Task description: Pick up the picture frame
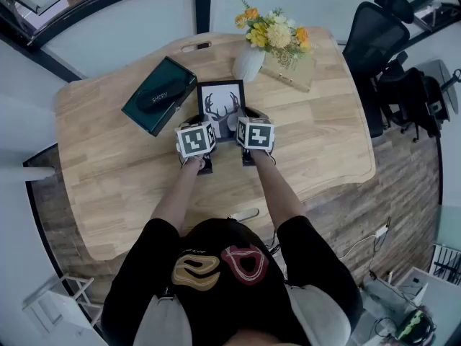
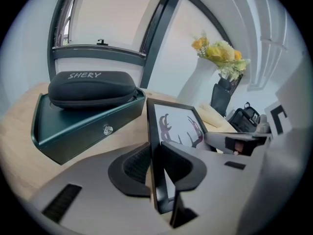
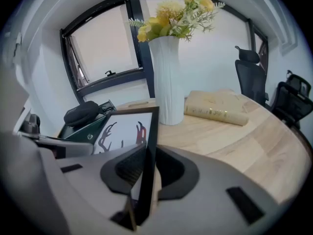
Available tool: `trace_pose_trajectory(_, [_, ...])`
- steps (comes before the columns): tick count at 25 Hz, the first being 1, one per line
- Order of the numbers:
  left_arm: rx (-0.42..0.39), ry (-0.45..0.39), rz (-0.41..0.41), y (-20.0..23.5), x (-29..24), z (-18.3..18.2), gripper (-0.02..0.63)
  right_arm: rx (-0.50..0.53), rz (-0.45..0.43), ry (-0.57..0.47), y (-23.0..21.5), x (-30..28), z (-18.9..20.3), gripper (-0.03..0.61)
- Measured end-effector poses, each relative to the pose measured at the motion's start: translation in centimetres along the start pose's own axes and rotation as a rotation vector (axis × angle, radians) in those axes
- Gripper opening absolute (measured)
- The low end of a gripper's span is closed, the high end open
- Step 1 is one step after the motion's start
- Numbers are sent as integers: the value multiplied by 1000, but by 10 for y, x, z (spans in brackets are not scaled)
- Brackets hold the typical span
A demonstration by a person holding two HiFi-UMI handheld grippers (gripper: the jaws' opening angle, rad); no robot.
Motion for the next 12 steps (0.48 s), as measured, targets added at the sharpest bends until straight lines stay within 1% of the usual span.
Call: trace_pose_trajectory(12, [-45, -66, 37, -9, 42, 0, 77, 1, 0, -75, 10, 41, -4, 71])
Point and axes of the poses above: the fingertips, and each gripper's own axes: x backward along the fingers, y to its left, z out of its underside, the point moved 6 cm from there along x, backward along the fingers, and after that the axes turned 11 degrees about x, right-handed, at the moved point
